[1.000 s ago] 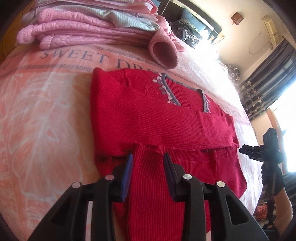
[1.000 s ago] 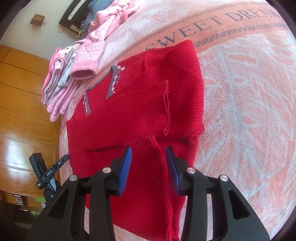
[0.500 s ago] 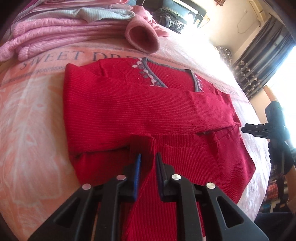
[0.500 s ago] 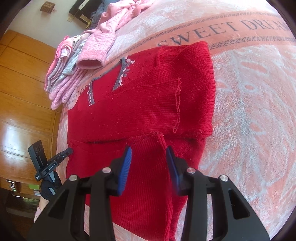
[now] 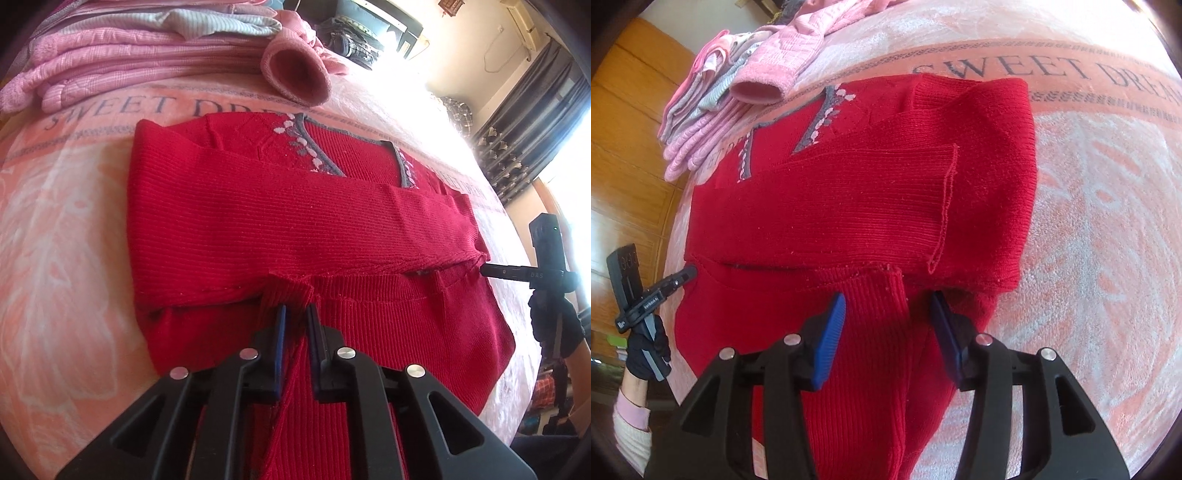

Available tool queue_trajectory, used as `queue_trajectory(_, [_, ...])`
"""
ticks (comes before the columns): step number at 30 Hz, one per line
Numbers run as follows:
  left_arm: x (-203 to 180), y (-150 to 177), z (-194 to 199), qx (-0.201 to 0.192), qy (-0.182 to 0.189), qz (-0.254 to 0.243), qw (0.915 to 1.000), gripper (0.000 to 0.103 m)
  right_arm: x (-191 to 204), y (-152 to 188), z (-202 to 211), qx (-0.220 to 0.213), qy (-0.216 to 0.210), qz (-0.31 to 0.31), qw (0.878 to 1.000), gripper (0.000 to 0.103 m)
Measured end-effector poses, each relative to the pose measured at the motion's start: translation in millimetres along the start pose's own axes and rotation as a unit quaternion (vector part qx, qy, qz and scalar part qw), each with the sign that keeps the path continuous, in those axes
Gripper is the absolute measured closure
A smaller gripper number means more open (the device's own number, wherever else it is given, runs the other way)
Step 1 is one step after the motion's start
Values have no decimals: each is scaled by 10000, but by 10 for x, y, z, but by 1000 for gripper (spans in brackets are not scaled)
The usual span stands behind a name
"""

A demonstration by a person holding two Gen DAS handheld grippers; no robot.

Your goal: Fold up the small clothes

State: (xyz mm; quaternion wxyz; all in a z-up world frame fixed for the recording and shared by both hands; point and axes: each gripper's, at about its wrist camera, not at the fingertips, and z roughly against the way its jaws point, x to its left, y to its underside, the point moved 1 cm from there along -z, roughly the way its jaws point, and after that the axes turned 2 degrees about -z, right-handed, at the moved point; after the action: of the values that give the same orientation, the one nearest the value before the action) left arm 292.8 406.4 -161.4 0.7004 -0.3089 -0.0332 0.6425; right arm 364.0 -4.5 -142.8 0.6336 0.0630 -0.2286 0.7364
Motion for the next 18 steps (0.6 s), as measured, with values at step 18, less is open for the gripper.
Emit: queue_trajectory(18, [-6,0,466,-577,573,-21,9967,103,169,63,462,-397,-477,641,9960,97])
